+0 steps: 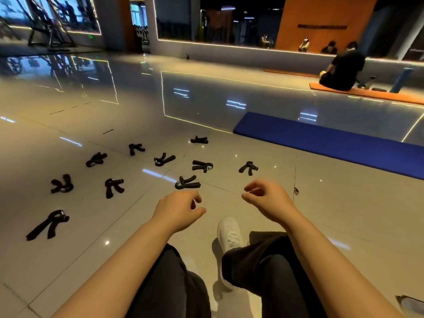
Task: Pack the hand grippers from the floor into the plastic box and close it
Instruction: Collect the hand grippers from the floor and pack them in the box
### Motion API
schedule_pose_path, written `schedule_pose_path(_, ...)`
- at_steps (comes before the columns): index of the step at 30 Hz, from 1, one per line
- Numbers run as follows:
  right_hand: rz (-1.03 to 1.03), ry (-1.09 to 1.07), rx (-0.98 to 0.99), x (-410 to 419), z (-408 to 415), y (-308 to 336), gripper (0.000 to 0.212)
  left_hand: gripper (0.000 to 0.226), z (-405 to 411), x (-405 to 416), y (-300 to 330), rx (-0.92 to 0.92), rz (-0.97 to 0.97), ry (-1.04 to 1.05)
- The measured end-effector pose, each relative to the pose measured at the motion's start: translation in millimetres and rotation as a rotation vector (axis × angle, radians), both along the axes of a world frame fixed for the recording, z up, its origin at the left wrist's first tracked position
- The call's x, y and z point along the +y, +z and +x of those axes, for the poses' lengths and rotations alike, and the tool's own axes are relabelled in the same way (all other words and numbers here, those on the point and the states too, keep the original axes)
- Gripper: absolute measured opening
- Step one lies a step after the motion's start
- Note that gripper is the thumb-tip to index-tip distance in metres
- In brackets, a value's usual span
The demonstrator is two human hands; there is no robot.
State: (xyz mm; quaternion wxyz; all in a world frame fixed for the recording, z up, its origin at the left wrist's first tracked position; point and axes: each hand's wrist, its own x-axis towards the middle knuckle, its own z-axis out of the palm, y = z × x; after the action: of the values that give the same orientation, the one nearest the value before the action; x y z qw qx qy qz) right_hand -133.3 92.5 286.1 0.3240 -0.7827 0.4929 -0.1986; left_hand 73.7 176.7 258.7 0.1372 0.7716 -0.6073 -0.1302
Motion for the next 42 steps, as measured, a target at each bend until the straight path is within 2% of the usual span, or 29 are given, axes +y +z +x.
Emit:
schedule_pose_path(4,0.110,-0.119,-0.096,-45,42,-19,0.036,0.029,20,-50,-4,0.205,-0.003,-0.018)
schedule_pose_path(6,0.143,-0.130,-0.159,-67,67,-18,0.045,0.027,24,-76,0,0.368,-0.063,-0.030)
schedule_pose_path(8,0.139,-0.133,-0.239,-90,88,-14,0.046,0.024,30,-100,6,0.472,-0.132,-0.020)
schedule_pose_path(12,0.141,-0.083,-0.115,-132,110,-14,0.037,0.027,50,-137,21,0.427,-0.186,-0.130)
schedule_pose_path(14,0.177,-0.095,-0.143,-150,115,-13,0.036,0.029,62,-149,26,0.422,-0.196,-0.177)
schedule_pose_path(18,0.235,-0.137,-0.174,-187,132,-13,0.034,0.032,92,-179,29,0.271,-0.189,-0.219)
schedule_pose_path(22,0.248,-0.146,-0.152,-221,162,-18,0.032,0.031,127,-213,19,0.295,-0.125,-0.222)
schedule_pose_path(24,0.255,-0.125,-0.127,-238,181,-22,0.031,0.032,147,-229,16,0.184,-0.062,-0.242)
schedule_pose_path(26,0.267,-0.099,-0.093,-254,200,-26,0.032,0.030,171,-242,17,0.161,-0.044,-0.230)
schedule_pose_path(29,0.284,-0.062,-0.025,-276,230,-30,0.034,0.026,211,-256,21,0.303,-0.046,-0.165)
schedule_pose_path(32,0.237,-0.021,0.117,-295,256,-34,0.038,0.025,249,-273,18,0.344,-0.033,-0.115)
schedule_pose_path(39,0.067,0.244,0.421,-324,297,-33,0.044,0.027,314,-314,-5,0.313,0.067,-0.133)
schedule_pose_path(42,0.049,0.335,0.604,-352,310,-28,0.045,0.028,324,-336,-18,0.202,0.147,-0.214)
